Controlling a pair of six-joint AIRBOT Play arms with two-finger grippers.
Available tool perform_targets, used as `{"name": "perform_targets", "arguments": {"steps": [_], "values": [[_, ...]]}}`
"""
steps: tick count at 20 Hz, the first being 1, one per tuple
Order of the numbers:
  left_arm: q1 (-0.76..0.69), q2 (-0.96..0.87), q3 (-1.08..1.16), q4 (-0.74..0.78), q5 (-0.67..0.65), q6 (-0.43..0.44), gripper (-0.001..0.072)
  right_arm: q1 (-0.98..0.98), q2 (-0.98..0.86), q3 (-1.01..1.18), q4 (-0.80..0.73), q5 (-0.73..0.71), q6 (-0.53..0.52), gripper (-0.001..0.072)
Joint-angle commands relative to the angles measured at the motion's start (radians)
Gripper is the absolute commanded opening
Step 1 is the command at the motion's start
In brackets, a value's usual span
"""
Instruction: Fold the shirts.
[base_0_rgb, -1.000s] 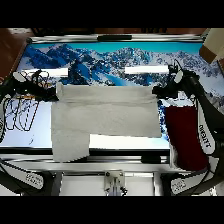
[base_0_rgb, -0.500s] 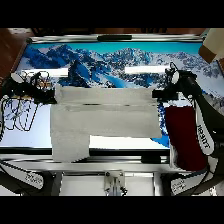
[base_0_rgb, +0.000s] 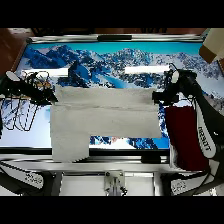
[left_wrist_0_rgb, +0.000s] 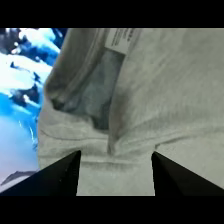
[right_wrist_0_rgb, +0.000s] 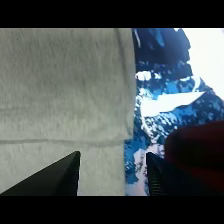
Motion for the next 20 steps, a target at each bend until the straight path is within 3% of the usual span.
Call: {"name": "perform_targets", "arguments": {"steps": [1,3,7,11,14,20], "values": [[0.018,0.066,0.019,-0.003,-0.099,-0.021,0.0530,-0.016,0.126,0.000,-0.116,0.092,-0.009,0.0525],[0.028,0.138,-0.024,-0.002,-0.148,-0.014,0.0453,-0.052,0.204,-0.001,-0.111,0.172,-0.067,0.0525],[0.093,0.378,-0.454,-0.001,-0.093,0.036,0.0455,-0.151,0.360,-0.161,-0.069,0.230,-0.135,0.0525],[0.265,0.565,-0.819,-0.003,-0.010,0.156,0.0455,-0.222,0.507,-0.391,0.141,0.172,-0.182,0.0525],[0.287,0.562,-0.899,-0.004,0.014,0.225,0.0455,-0.222,0.552,-0.465,0.183,0.137,-0.183,0.0525],[0.176,0.555,-0.912,-0.042,0.194,0.232,0.0455,-0.222,0.552,-0.467,0.225,0.114,-0.180,0.0525]]}}
